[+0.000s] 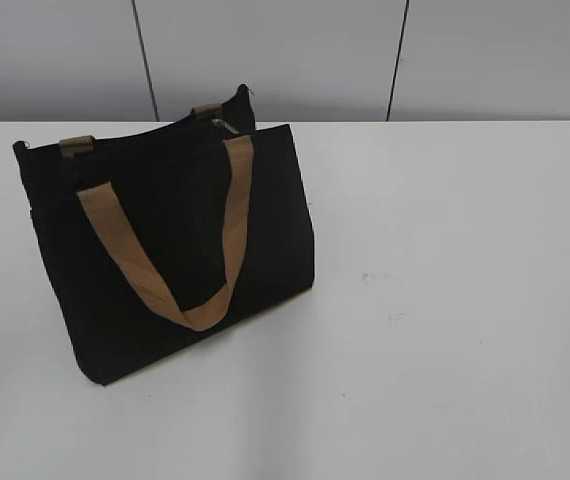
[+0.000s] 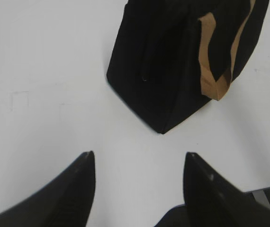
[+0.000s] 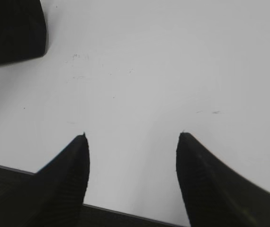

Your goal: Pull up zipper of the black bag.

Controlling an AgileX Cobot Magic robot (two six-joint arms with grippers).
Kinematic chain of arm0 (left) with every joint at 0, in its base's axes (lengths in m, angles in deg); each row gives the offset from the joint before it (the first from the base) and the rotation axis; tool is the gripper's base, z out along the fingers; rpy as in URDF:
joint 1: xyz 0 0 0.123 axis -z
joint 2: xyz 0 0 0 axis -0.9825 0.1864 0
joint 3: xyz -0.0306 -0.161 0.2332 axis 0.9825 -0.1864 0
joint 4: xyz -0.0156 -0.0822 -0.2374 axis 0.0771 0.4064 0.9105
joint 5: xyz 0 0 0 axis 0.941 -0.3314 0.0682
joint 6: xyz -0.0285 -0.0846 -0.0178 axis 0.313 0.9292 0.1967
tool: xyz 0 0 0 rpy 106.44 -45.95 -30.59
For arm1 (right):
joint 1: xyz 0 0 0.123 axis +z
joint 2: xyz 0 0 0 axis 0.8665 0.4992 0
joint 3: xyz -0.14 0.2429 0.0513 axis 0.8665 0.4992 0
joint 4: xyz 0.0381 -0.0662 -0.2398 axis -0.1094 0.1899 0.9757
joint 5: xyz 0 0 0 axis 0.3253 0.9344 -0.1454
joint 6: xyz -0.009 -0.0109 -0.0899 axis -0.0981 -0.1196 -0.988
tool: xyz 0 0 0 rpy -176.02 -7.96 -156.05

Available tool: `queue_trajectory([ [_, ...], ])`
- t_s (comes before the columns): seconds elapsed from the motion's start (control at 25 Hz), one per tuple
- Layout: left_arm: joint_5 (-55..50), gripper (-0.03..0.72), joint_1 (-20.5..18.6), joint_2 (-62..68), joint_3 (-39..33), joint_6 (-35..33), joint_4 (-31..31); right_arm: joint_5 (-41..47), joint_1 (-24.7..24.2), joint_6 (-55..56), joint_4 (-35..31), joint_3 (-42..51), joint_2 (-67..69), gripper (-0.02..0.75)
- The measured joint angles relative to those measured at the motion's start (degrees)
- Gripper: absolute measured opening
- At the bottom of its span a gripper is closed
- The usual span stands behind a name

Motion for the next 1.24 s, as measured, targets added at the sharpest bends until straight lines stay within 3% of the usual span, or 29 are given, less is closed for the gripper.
queue_trajectory([
  [0.36,0.05,0.445,-8.41,-0.93,0.00,0.00,0.00,-0.17,-11.08,0.00,0.00,0.00,0.00,0.455],
  [0.72,0.00,0.445,-14.07,-6.87,0.00,0.00,0.00,-0.22,-22.29,0.00,0.00,0.06,0.00,0.454],
  [1.24,0.05,0.445,-14.63,-7.01,0.00,0.00,0.11,-0.22,-24.72,0.00,0.00,0.06,0.00,0.454],
])
